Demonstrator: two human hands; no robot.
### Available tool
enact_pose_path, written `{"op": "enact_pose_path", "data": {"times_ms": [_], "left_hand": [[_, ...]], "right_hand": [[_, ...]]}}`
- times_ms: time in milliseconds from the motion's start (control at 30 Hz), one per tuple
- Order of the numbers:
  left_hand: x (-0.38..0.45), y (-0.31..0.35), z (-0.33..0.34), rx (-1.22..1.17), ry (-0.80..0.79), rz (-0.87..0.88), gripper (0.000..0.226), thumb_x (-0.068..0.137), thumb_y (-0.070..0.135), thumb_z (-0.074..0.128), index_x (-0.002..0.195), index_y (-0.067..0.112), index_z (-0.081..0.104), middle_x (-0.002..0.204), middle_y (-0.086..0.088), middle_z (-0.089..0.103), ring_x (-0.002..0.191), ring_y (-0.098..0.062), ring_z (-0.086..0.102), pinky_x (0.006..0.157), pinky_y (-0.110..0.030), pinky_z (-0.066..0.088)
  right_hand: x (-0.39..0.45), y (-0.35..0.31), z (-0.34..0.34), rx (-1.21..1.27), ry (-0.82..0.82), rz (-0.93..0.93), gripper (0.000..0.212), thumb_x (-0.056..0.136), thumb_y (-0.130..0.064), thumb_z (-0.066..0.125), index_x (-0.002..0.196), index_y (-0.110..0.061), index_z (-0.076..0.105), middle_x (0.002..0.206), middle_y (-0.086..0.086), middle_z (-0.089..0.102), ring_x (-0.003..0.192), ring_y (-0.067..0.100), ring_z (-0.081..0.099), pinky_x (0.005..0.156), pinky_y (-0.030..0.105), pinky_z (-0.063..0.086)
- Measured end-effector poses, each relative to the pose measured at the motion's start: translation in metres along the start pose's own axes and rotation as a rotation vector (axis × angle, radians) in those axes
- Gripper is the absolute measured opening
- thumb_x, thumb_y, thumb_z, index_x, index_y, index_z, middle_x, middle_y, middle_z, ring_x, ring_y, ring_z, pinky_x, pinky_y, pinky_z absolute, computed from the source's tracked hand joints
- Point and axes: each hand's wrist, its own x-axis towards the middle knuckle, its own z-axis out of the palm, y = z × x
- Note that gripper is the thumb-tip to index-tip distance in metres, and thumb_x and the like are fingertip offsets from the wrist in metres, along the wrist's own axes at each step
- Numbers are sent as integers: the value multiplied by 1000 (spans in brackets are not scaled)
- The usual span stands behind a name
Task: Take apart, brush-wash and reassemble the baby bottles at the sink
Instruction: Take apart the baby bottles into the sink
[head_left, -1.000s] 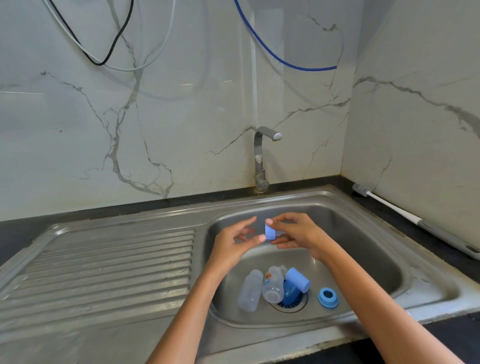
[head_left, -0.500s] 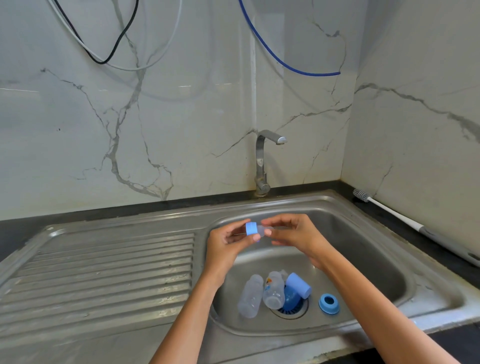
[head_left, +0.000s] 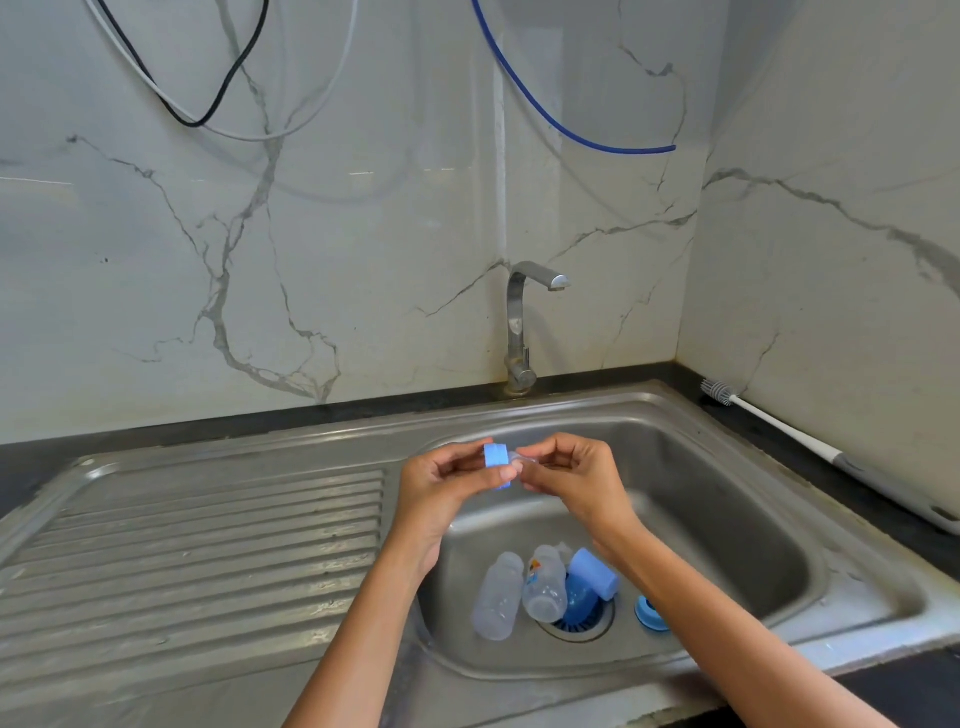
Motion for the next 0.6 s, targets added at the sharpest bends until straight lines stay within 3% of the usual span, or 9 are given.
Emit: {"op": "enact_pose_path", "data": {"times_ms": [167,333,467,600], "left_hand": [[0,2,-3,-47,1,-104,46,54,21,83,97,8,74,94,-8,75,90,-20,71,73,-24,55],[1,-2,-3,-22,10,-133,43,62,16,83,101,5,72,95,-10,74,92,-24,71,79,-31,57],[1,-2,-5,0,16,-160,49,57,24,84,101,6,73,96,-10,74,93,-24,71,83,-34,57],[1,-2,-10,-22,20,-171,47,57,23,82,100,6,72,94,-11,74,92,-24,71,78,-31,56]], "right_hand": [[-4,0,12,-69,98,-139,10,76,1,75,85,-2,72,82,14,73,76,19,72,70,23,57],[-12,5,23,49,209,-47,6,79,1,74,84,-2,72,78,10,74,75,19,72,68,21,56],[-8,1,16,11,99,-33,7,79,1,74,85,-1,72,81,12,74,76,19,72,68,21,56],[0,-1,7,-310,-55,-174,5,80,0,75,84,-3,73,80,8,73,78,16,70,73,22,56]]}}
